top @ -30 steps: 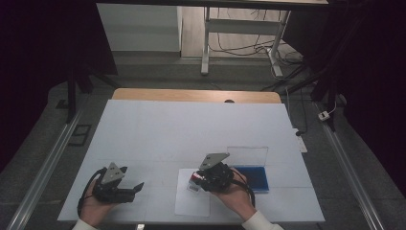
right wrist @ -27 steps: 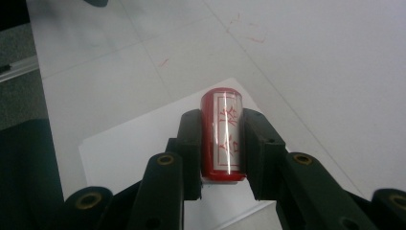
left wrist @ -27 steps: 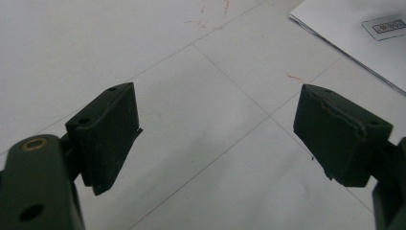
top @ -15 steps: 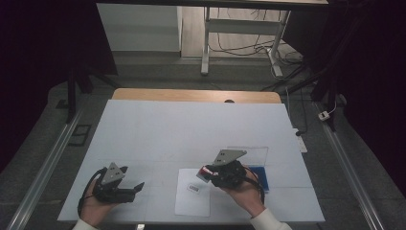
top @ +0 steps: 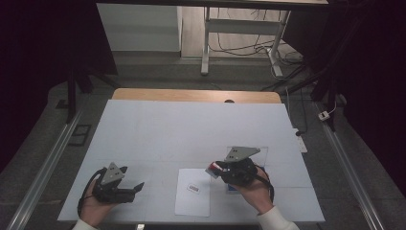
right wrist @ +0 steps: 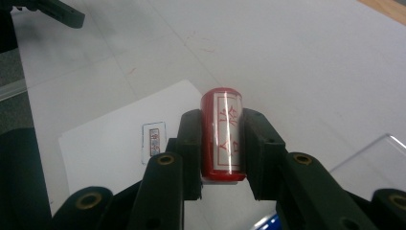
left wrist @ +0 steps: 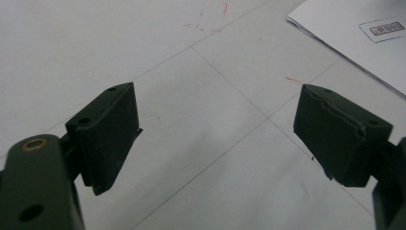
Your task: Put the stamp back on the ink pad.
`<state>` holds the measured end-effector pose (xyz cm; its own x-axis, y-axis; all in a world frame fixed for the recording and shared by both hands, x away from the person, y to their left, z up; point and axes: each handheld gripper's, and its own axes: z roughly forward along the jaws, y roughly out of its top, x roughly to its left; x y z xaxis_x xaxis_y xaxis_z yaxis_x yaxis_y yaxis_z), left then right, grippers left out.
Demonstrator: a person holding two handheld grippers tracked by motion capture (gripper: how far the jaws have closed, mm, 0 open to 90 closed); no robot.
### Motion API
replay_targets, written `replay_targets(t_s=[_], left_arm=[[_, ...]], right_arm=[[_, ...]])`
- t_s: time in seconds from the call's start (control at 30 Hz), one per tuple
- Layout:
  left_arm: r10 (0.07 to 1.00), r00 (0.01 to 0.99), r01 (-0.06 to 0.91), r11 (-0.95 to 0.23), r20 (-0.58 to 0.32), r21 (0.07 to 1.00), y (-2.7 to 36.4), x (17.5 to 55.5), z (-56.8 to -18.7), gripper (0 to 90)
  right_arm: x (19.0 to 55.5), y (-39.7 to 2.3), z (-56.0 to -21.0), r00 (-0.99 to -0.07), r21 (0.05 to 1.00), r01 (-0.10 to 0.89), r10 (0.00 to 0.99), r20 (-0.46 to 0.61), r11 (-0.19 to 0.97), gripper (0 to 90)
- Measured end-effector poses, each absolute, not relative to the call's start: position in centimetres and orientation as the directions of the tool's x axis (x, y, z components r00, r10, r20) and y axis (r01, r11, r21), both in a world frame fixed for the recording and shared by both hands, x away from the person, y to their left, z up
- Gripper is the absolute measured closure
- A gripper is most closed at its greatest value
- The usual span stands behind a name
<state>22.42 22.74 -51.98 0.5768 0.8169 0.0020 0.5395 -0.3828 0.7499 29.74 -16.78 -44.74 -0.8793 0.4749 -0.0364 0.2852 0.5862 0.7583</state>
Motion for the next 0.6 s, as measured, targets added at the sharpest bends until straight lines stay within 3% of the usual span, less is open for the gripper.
replay_targets(t_s=[0.6], left_arm=[[0.815, 0.579, 0.536, -0.385, 0.005, 0.751, 22.7, 22.4, -52.0, 15.9]], right_arm=[[30.0, -19.7, -43.7, -0.851, 0.774, 0.307, 0.523, -0.037, 0.553, 70.1]])
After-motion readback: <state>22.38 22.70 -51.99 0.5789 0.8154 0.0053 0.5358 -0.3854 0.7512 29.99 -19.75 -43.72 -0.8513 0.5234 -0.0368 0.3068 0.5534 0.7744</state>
